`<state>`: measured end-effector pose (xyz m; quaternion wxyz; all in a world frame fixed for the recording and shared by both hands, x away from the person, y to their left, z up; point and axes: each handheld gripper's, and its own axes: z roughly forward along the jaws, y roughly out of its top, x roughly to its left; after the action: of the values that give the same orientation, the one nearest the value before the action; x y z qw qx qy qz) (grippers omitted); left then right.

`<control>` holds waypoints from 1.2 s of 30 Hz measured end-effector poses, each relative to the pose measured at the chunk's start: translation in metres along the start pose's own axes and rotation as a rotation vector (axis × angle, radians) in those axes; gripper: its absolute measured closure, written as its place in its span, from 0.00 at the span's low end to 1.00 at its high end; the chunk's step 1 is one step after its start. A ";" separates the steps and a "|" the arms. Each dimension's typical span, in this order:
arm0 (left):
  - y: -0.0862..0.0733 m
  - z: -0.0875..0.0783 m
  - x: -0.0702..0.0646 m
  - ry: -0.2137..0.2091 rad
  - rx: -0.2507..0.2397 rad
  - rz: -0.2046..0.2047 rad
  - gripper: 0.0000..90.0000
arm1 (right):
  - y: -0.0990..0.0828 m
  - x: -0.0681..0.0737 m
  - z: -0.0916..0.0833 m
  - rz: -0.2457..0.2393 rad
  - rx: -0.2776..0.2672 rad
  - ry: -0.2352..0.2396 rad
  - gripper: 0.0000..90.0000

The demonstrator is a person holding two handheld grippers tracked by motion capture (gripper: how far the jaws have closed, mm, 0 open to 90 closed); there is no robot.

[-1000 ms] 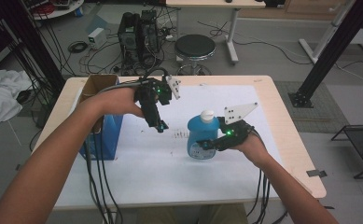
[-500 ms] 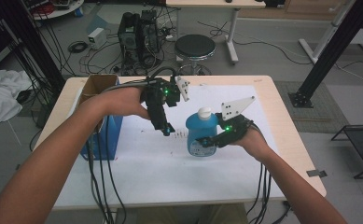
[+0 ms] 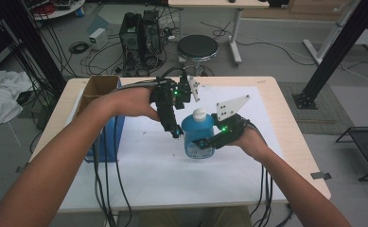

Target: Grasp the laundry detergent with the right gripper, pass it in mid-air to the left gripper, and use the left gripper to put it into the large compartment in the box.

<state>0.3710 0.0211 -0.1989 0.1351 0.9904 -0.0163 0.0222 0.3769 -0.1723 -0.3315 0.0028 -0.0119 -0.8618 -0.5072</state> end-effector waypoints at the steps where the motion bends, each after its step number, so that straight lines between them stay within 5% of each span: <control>1: 0.001 0.000 0.000 0.002 -0.001 -0.001 0.15 | 0.002 0.000 0.001 0.001 0.000 0.003 0.50; 5: 0.003 -0.001 0.002 0.005 -0.001 -0.011 0.15 | 0.007 -0.002 0.005 -0.028 -0.001 0.002 0.50; 36: 0.024 0.009 0.008 -0.019 0.025 -0.003 0.15 | 0.026 -0.004 0.015 -0.040 0.020 0.002 0.50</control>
<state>0.3784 -0.0044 -0.2005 0.1224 0.9923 -0.0157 0.0129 0.3820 -0.1463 -0.3162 -0.0063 0.0061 -0.8670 -0.4983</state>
